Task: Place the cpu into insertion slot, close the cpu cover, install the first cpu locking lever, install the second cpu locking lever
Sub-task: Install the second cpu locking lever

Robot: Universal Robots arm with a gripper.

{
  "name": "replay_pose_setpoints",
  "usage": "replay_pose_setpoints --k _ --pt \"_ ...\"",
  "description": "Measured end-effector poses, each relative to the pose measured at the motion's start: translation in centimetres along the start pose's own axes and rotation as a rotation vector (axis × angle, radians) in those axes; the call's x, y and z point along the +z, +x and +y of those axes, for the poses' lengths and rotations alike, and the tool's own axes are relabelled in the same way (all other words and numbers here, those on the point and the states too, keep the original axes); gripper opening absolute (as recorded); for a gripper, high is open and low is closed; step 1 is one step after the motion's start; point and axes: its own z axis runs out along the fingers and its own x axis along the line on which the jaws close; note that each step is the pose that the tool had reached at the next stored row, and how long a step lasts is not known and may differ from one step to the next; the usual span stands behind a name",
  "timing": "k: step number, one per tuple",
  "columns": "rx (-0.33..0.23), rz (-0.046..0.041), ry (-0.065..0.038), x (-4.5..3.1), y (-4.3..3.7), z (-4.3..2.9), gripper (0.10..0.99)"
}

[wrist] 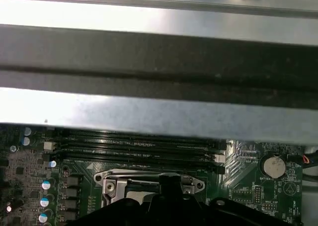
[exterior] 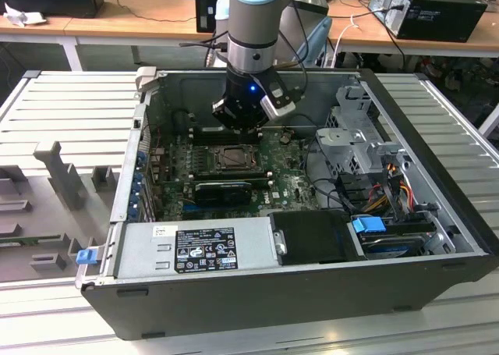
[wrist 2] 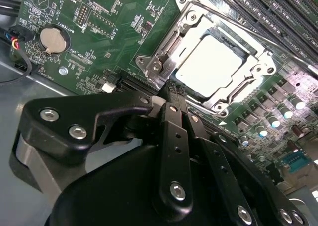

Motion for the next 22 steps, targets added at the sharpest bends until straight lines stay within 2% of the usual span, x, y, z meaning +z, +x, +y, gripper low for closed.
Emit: replay_pose_setpoints --k 12,22 --pt "0.000 0.0001 0.000 -0.10 0.03 -0.49 0.106" --pt "0.000 0.0000 0.000 -1.25 0.03 -0.53 0.106"
